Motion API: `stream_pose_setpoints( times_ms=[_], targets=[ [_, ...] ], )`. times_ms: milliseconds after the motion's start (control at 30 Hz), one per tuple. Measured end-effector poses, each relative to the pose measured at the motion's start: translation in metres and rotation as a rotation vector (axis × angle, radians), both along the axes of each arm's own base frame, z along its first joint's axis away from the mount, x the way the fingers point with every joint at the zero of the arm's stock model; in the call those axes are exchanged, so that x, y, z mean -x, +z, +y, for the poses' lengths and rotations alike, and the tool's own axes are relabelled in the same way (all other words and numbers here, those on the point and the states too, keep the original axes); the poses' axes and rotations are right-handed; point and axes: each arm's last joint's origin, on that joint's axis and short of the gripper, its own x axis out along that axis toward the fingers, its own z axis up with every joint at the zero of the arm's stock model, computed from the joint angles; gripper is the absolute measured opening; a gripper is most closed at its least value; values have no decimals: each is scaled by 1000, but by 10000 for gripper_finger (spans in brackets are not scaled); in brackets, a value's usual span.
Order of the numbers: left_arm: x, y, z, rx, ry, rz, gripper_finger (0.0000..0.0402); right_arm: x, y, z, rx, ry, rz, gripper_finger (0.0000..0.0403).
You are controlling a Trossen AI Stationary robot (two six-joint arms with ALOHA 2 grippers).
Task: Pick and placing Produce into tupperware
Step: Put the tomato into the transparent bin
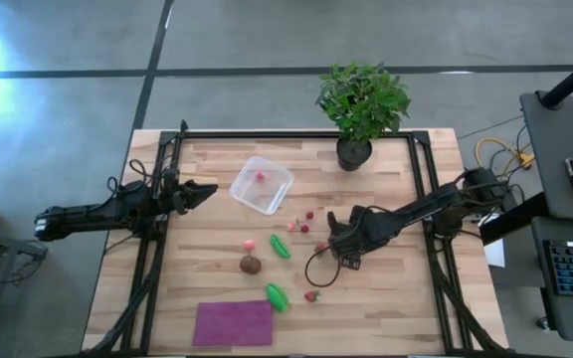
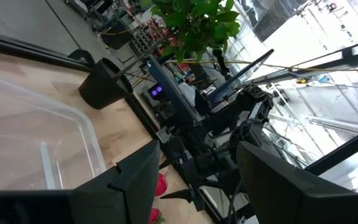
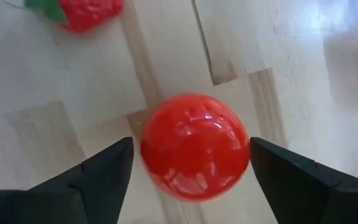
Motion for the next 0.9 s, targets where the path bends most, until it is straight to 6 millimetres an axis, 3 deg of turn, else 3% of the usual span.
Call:
stream_pose_setpoints(
  times_ms=[467, 900],
  targets=[
    [0, 0, 0, 0, 1, -3, 201, 2, -14, -7, 15, -53, -67, 306],
    [0, 0, 0, 0, 1, -3, 201, 3, -17, -8, -29, -96, -73, 269]
  ],
)
